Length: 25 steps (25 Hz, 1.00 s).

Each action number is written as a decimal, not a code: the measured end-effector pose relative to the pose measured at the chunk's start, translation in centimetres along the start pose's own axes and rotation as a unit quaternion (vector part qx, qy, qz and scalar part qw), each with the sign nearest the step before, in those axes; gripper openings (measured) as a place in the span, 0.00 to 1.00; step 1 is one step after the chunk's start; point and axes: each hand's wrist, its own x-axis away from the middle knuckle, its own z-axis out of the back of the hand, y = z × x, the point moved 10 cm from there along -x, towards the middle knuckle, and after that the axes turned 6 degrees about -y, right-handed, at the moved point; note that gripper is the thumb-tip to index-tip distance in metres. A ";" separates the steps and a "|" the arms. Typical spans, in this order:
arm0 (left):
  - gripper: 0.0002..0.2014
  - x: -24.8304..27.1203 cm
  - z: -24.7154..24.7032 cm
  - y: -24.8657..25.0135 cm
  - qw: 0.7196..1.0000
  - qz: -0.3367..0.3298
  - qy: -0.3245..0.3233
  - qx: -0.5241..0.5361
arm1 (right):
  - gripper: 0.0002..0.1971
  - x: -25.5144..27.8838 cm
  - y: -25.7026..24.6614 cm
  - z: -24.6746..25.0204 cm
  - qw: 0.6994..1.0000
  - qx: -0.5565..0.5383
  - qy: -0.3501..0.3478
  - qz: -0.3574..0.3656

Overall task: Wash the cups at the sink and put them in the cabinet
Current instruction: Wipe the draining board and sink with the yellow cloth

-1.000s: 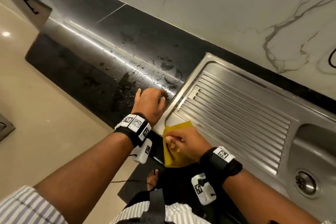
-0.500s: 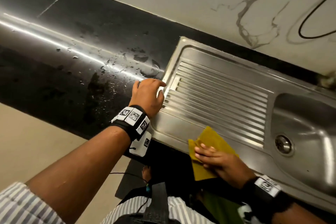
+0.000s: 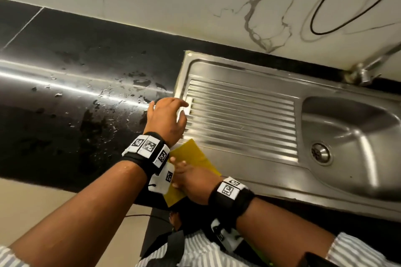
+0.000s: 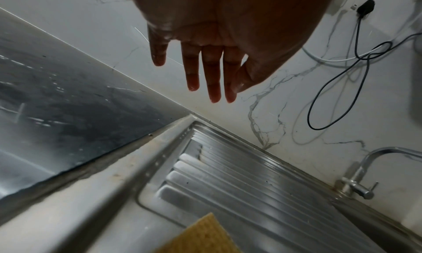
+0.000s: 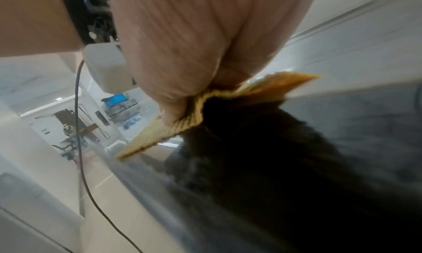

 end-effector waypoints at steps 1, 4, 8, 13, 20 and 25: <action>0.13 -0.3 -0.2 0.4 1.000 -0.010 0.001 0.004 | 0.23 0.9 0.4 -0.1 1.000 0.015 0.013 -0.010; 0.13 -1.3 -1.4 1.8 0.999 -0.027 -0.005 0.019 | 0.26 8.5 4.1 -0.7 0.997 0.050 0.042 -0.042; 0.13 -2.3 -4.1 4.9 0.997 -0.068 -0.036 0.029 | 0.25 23.5 12.7 -0.7 0.982 0.037 0.040 -0.183; 0.12 -3.1 -5.6 7.7 0.994 -0.093 -0.047 0.011 | 0.26 31.2 17.6 -0.9 0.941 0.069 0.018 -0.330; 0.20 -3.6 -5.7 8.6 0.993 -0.099 -0.056 0.004 | 0.27 14.3 14.3 4.0 0.981 0.142 -0.017 -0.134; 0.21 -2.0 -4.6 6.0 0.997 -0.070 -0.035 -0.009 | 0.32 1.0 12.6 8.2 0.977 0.193 -0.003 -0.088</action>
